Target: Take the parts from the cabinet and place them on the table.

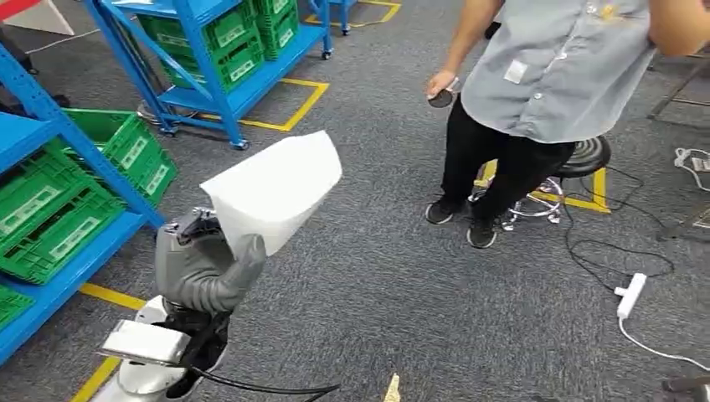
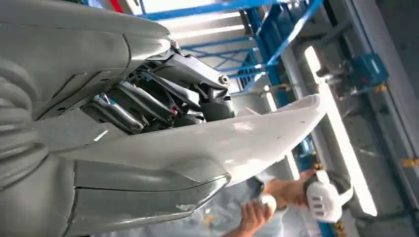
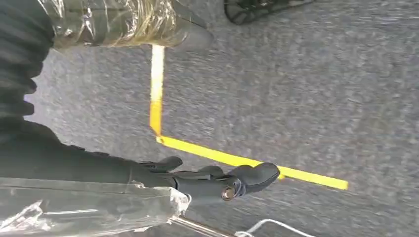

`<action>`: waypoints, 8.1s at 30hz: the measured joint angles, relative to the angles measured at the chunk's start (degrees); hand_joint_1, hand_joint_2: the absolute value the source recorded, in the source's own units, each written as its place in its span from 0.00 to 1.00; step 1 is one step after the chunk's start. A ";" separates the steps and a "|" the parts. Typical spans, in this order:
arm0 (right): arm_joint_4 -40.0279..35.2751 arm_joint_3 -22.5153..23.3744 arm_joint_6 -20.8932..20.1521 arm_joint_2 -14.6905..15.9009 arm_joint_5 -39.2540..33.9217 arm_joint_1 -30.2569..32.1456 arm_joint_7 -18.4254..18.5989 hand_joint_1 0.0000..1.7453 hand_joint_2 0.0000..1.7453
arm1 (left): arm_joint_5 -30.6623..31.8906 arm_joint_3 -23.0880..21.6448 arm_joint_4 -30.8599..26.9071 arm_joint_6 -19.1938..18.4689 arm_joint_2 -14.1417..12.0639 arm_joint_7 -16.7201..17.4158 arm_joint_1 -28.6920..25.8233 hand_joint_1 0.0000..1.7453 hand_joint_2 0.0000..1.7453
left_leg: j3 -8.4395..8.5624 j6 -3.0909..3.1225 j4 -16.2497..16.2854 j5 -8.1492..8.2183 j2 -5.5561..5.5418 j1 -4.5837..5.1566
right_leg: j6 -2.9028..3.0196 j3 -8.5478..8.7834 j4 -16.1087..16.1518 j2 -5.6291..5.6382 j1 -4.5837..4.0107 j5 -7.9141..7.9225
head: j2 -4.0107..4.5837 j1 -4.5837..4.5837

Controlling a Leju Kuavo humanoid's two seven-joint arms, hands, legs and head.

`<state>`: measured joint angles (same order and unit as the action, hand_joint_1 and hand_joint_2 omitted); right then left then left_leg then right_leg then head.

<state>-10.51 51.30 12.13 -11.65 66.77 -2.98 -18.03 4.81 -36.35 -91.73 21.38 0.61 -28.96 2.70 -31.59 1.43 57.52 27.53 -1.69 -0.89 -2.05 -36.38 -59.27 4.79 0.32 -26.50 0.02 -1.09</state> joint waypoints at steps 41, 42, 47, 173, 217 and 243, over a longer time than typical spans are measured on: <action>0.00 -0.52 -0.66 0.46 0.81 -0.39 1.03 0.00 1.00 | -0.46 0.57 0.44 0.55 0.00 0.00 -0.79 1.00 1.00 | 0.13 -0.62 0.36 1.01 6.94 1.01 | 0.45 2.42 1.39 -9.78 -0.50 -0.24 | 0.00 0.38; 0.00 -0.61 -0.68 0.46 0.81 -0.38 1.05 0.00 1.00 | -0.48 0.57 0.44 0.57 0.00 -0.11 -0.84 1.00 1.00 | 0.25 -0.79 0.36 0.96 7.31 1.02 | 0.72 2.17 1.27 -9.03 -0.60 -0.19 | -0.02 0.28; 0.00 -0.83 -0.63 0.53 0.79 0.01 1.11 0.00 1.00 | -1.84 0.94 -0.22 1.97 0.22 -1.81 -1.17 1.00 1.00 | -0.89 -2.08 4.95 4.76 3.96 0.43 | 2.37 2.50 1.89 -5.78 -0.13 0.32 | 0.00 -0.07; 0.50 -5.53 -1.55 -0.22 4.85 -0.10 4.70 0.00 1.00 | -1.73 6.16 -2.73 3.74 -0.09 -6.54 -3.26 1.00 1.00 | -8.36 -2.63 18.09 8.90 1.98 0.34 | 2.79 4.59 1.94 -4.69 0.08 -1.64 | 0.00 -0.46; 0.66 -5.62 -1.79 -0.57 4.79 -0.37 4.79 0.00 1.00 | -2.19 6.51 -3.56 4.13 -0.44 -6.51 -3.44 1.00 1.00 | -1.51 1.69 -0.45 -1.25 1.66 1.44 | -0.26 0.56 -10.39 -4.52 -0.21 -7.49 | 0.00 -0.15; 0.66 -5.60 -1.79 -0.57 4.70 -0.11 5.09 0.00 1.00 | -1.94 6.97 -3.96 4.70 -0.72 -6.71 -3.98 1.00 1.00 | -3.98 -0.37 1.71 -0.94 1.58 0.77 | 0.15 8.42 1.42 -4.68 -0.28 -4.75 | 0.00 -1.07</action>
<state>-9.86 45.70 10.34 -12.22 71.47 -3.09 -12.94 2.86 -29.38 -95.69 26.08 -0.11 -35.67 -1.28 -35.57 1.06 59.23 26.60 -0.11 -0.11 -1.90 -27.96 -57.85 0.12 0.04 -31.25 0.02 -2.16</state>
